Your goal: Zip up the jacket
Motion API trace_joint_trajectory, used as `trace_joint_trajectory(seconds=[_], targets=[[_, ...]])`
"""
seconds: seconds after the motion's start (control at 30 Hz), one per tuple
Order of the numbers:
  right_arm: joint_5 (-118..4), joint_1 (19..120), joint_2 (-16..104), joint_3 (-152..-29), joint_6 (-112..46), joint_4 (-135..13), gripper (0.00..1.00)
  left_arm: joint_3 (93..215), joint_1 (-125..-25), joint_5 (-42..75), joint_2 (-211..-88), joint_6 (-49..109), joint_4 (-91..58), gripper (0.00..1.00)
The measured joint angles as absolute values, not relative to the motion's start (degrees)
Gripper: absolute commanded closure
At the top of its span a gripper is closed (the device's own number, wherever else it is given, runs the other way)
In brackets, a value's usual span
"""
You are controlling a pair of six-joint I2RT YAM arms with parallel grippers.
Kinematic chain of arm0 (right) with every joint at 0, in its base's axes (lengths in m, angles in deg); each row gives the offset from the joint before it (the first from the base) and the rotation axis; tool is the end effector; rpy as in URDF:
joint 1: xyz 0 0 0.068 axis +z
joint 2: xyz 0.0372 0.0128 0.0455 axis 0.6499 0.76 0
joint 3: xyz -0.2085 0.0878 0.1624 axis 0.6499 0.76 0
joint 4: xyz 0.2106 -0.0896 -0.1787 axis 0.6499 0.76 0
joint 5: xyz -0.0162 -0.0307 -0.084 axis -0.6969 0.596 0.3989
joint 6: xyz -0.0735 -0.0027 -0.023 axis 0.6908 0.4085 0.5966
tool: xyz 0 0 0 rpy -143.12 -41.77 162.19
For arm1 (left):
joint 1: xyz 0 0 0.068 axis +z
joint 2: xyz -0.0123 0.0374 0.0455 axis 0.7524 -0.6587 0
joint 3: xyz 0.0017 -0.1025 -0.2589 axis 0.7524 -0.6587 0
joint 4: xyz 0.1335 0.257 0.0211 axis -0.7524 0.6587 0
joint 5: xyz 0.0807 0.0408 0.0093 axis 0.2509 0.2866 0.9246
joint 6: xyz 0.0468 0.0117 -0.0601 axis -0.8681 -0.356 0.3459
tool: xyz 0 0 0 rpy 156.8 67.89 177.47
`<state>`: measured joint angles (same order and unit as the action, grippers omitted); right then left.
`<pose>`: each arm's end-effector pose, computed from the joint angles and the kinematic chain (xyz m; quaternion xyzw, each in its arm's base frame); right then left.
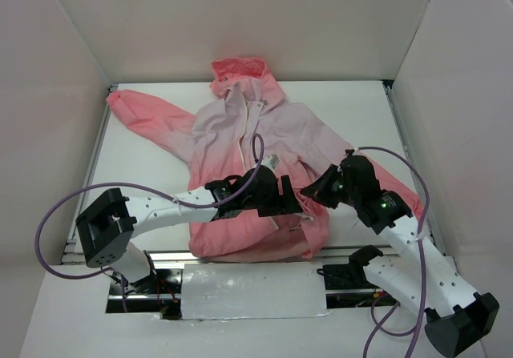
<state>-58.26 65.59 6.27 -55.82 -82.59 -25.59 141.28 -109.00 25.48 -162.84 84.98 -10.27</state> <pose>0.1859 0.0981 0.2625 0.2093 0.8734 0.3357 0.2840 0.2004 -0.3483 0.2222 -0.0484 0.8803 -0.4185 0.2181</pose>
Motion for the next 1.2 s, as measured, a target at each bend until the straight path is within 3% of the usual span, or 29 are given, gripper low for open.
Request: trace_joint_trajectory(seconds=[0.1, 0.13, 0.2, 0.23, 0.3, 0.4, 0.5, 0.67, 0.77, 0.83, 0.9, 0.97, 1.13, 1.2], targets=[[-60.86, 64.78, 6.29, -55.80, -82.93, -26.24, 1.00, 141.28, -109.00, 26.01, -163.45, 84.98, -11.32, 0.17], [-61.45, 64.54, 6.31, -55.80, -83.07, -26.46, 1.00, 141.28, -109.00, 26.07, -163.62, 85.00, -11.72, 0.26], [-62.56, 64.28, 6.40, -55.78, -83.31, -26.88, 1.00, 141.13, -109.00, 26.18, -163.76, 85.05, -12.64, 0.36], [-63.00, 64.26, 6.51, -55.78, -83.35, -27.07, 1.00, 141.00, -109.05, 26.20, -163.76, 84.96, -13.27, 0.47], [-63.83, 64.19, 6.84, -55.78, -83.46, -27.42, 1.00, 140.89, -109.11, 26.47, -163.76, 84.68, -14.01, 0.52], [-64.66, 63.80, 7.36, -55.78, -83.46, -27.73, 1.00, 140.89, -109.14, 27.54, -163.76, 83.98, -14.45, 0.71], [-65.69, 63.47, 7.69, -55.78, -83.44, -27.84, 1.00, 140.89, -109.11, 28.94, -163.76, 82.91, -14.47, 0.95], [-66.89, 62.69, 8.89, -55.78, -81.78, -27.88, 0.94, 142.11, -109.14, 31.58, -163.71, 80.61, -11.50, 0.97], [-66.87, 62.60, 10.23, -55.78, -79.13, -27.71, 0.78, 142.98, -109.14, 33.77, -162.64, 78.80, -8.72, 0.97], [-66.28, 62.60, 11.01, -55.84, -77.01, -27.14, 0.40, 143.79, -109.11, 35.01, -161.66, 77.27, -6.71, 0.97], [-64.73, 62.49, 11.49, -56.37, -74.02, -25.54, 0.21, 145.26, -109.11, 35.80, -161.07, 75.47, -4.83, 0.97], [-62.54, 62.47, 11.47, -57.88, -71.29, -23.14, 0.16, 146.98, -109.11, 36.08, -160.91, 73.51, -3.74, 0.97], [-57.49, 62.45, 11.36, -66.92, -64.05, -17.26, 0.15, 151.09, -109.05, 35.41, -160.85, 69.62, -0.57, 0.96], [-56.84, 62.45, 11.34, -71.34, -61.73, -15.69, 0.15, 152.78, -109.05, 34.68, -160.87, 68.35, 1.18, 0.91]])
